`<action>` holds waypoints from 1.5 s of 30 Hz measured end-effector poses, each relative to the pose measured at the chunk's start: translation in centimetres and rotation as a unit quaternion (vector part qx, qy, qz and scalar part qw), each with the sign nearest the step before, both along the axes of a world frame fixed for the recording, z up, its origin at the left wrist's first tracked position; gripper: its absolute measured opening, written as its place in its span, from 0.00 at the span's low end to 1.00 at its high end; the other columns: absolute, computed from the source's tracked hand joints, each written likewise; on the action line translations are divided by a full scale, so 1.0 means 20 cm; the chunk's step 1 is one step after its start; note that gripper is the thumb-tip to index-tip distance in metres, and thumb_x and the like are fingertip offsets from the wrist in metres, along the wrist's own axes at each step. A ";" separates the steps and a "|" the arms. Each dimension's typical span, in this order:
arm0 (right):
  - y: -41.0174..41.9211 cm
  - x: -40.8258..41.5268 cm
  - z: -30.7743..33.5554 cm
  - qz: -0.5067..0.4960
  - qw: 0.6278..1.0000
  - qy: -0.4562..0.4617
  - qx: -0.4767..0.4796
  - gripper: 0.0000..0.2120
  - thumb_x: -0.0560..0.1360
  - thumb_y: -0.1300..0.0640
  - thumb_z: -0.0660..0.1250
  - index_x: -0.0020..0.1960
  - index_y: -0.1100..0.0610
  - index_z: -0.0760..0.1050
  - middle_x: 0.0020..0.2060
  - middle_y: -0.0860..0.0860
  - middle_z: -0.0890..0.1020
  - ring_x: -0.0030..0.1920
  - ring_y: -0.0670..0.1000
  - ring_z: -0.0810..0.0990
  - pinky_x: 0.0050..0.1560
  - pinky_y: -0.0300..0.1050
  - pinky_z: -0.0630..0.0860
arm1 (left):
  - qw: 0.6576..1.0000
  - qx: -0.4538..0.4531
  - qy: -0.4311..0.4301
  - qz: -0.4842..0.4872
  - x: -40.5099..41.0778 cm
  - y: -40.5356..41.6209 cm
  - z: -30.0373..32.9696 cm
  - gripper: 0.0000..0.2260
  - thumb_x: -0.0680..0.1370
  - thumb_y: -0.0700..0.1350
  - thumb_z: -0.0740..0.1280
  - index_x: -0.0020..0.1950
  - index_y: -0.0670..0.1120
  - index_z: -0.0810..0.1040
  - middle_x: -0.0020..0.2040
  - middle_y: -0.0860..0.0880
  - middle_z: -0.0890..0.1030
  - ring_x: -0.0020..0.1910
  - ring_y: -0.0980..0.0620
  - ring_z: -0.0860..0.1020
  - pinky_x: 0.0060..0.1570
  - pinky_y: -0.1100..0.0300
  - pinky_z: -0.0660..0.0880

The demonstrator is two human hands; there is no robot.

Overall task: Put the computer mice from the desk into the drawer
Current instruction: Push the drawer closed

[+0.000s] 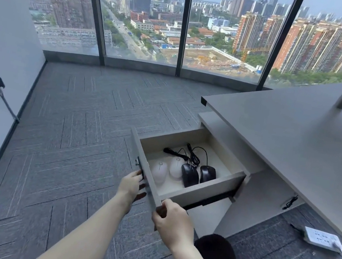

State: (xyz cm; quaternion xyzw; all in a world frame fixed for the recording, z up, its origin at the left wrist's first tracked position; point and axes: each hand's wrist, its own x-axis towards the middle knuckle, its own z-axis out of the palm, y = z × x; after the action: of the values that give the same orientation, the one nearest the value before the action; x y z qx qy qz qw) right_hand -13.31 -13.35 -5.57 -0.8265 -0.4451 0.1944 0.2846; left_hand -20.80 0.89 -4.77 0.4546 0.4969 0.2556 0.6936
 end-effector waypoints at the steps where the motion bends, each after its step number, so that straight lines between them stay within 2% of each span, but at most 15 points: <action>1: -0.01 0.03 0.00 -0.010 1.000 0.004 0.002 0.08 0.74 0.44 0.62 0.43 0.48 0.70 0.44 0.47 0.81 0.43 0.51 0.79 0.40 0.47 0.74 | 1.000 -0.002 -0.003 -0.006 0.04 0.00 -0.01 0.15 0.81 0.42 0.55 0.64 0.50 0.74 0.52 0.49 0.82 0.53 0.47 0.80 0.50 0.51 0.76; 4: -0.03 0.14 -0.01 -0.041 0.999 0.002 0.007 0.08 0.74 0.45 0.62 0.42 0.49 0.71 0.42 0.47 0.81 0.41 0.51 0.78 0.37 0.46 0.71 | 1.000 -0.010 -0.007 -0.021 0.17 -0.01 -0.03 0.17 0.81 0.42 0.56 0.70 0.48 0.72 0.58 0.48 0.81 0.57 0.47 0.80 0.53 0.49 0.78; 7: -0.06 0.27 -0.01 -0.082 0.996 0.003 0.017 0.10 0.74 0.44 0.63 0.42 0.51 0.73 0.42 0.47 0.82 0.40 0.51 0.79 0.36 0.47 0.74 | 0.999 -0.017 -0.013 -0.036 0.32 -0.03 -0.04 0.20 0.81 0.40 0.55 0.72 0.49 0.69 0.62 0.48 0.80 0.60 0.47 0.78 0.60 0.45 0.76; 11: -0.09 0.43 -0.02 -0.138 0.989 0.038 0.028 0.10 0.73 0.43 0.64 0.41 0.49 0.74 0.39 0.47 0.82 0.40 0.51 0.79 0.39 0.49 0.78 | 0.998 -0.023 -0.022 -0.047 0.53 -0.06 -0.03 0.22 0.80 0.39 0.54 0.73 0.49 0.67 0.66 0.49 0.77 0.62 0.47 0.76 0.60 0.46 0.75; 13: -0.11 0.50 -0.02 -0.171 0.983 0.061 0.038 0.10 0.73 0.43 0.66 0.44 0.49 0.75 0.40 0.47 0.82 0.39 0.49 0.79 0.37 0.46 0.77 | 0.997 -0.023 -0.022 -0.064 0.62 -0.07 -0.02 0.23 0.79 0.39 0.55 0.74 0.51 0.67 0.67 0.50 0.76 0.64 0.48 0.75 0.59 0.47 0.76; 15: -0.13 0.57 -0.02 -0.215 0.973 0.076 0.048 0.13 0.73 0.43 0.68 0.49 0.51 0.73 0.43 0.48 0.81 0.39 0.49 0.77 0.33 0.43 0.71 | 0.996 -0.028 -0.023 -0.075 0.71 -0.08 -0.02 0.22 0.80 0.40 0.55 0.74 0.51 0.67 0.67 0.50 0.76 0.64 0.48 0.75 0.59 0.48 0.76; 17: -0.15 0.63 -0.03 -0.263 0.960 0.081 0.053 0.20 0.73 0.41 0.69 0.58 0.51 0.69 0.51 0.51 0.79 0.44 0.52 0.78 0.32 0.44 0.68 | 0.996 -0.042 -0.033 -0.078 0.80 -0.09 -0.02 0.20 0.81 0.43 0.54 0.73 0.51 0.68 0.67 0.49 0.76 0.65 0.48 0.75 0.58 0.50 0.76; 20: -0.15 0.72 -0.07 -0.314 0.943 0.084 0.067 0.35 0.72 0.38 0.68 0.72 0.53 0.61 0.65 0.56 0.74 0.56 0.58 0.79 0.39 0.46 0.71 | 0.992 -0.071 -0.061 -0.079 0.92 -0.11 0.00 0.17 0.82 0.49 0.54 0.68 0.48 0.72 0.66 0.49 0.76 0.65 0.48 0.74 0.57 0.49 0.74; 24: -0.15 0.85 -0.10 -0.346 0.931 0.093 0.075 0.40 0.73 0.37 0.67 0.76 0.56 0.57 0.71 0.58 0.70 0.64 0.60 0.76 0.53 0.54 0.78 | 0.987 -0.107 -0.098 -0.071 1.08 -0.13 0.02 0.16 0.81 0.53 0.56 0.65 0.49 0.73 0.68 0.49 0.74 0.67 0.46 0.72 0.61 0.47 0.73; 27: -0.15 0.90 -0.09 -0.352 0.927 0.096 0.088 0.39 0.74 0.38 0.66 0.76 0.56 0.57 0.72 0.58 0.69 0.66 0.61 0.75 0.56 0.55 0.77 | 0.984 -0.117 -0.116 -0.071 1.14 -0.13 0.01 0.19 0.81 0.55 0.54 0.69 0.50 0.70 0.72 0.50 0.70 0.71 0.45 0.69 0.62 0.47 0.70; 31: -0.14 1.01 -0.10 -0.374 0.915 0.089 0.121 0.32 0.75 0.41 0.67 0.73 0.55 0.63 0.69 0.56 0.74 0.64 0.60 0.77 0.55 0.55 0.79 | 0.979 -0.137 -0.123 -0.091 1.27 -0.14 -0.03 0.26 0.81 0.59 0.50 0.77 0.49 0.61 0.77 0.50 0.64 0.74 0.46 0.64 0.67 0.46 0.66; 35: -0.12 1.04 -0.11 -0.379 0.910 0.097 0.136 0.23 0.75 0.42 0.67 0.66 0.51 0.67 0.59 0.52 0.82 0.54 0.58 0.83 0.46 0.58 0.82 | 0.977 -0.140 -0.130 -0.096 1.33 -0.15 -0.01 0.28 0.81 0.61 0.49 0.78 0.49 0.58 0.78 0.50 0.61 0.76 0.47 0.61 0.69 0.45 0.64; 40: -0.11 1.06 -0.11 -0.387 0.904 0.105 0.146 0.22 0.76 0.47 0.68 0.65 0.54 0.68 0.59 0.55 0.82 0.56 0.59 0.82 0.50 0.57 0.80 | 0.973 -0.145 -0.137 -0.112 1.35 -0.15 0.01 0.29 0.80 0.62 0.48 0.78 0.50 0.57 0.78 0.51 0.61 0.76 0.47 0.62 0.69 0.46 0.65; 43: -0.12 1.05 -0.10 -0.379 0.907 0.118 0.142 0.21 0.76 0.46 0.67 0.64 0.53 0.68 0.58 0.53 0.82 0.54 0.58 0.83 0.48 0.55 0.81 | 0.975 -0.129 -0.123 -0.130 1.33 -0.15 -0.01 0.29 0.80 0.62 0.47 0.79 0.51 0.56 0.79 0.52 0.59 0.76 0.47 0.61 0.70 0.46 0.62; 45: -0.14 1.05 -0.07 -0.372 0.909 0.137 0.130 0.19 0.76 0.46 0.67 0.63 0.53 0.69 0.56 0.52 0.83 0.53 0.57 0.83 0.47 0.53 0.80 | 0.977 -0.123 -0.107 -0.136 1.30 -0.16 -0.02 0.29 0.80 0.62 0.47 0.78 0.50 0.58 0.78 0.51 0.61 0.75 0.46 0.64 0.71 0.46 0.62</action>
State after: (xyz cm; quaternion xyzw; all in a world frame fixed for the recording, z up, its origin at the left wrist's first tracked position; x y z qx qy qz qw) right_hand 7.79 -16.08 -7.01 -0.8529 -0.0835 0.1265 0.4996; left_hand 5.29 -2.34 -5.18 0.3988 0.3807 0.1426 0.8220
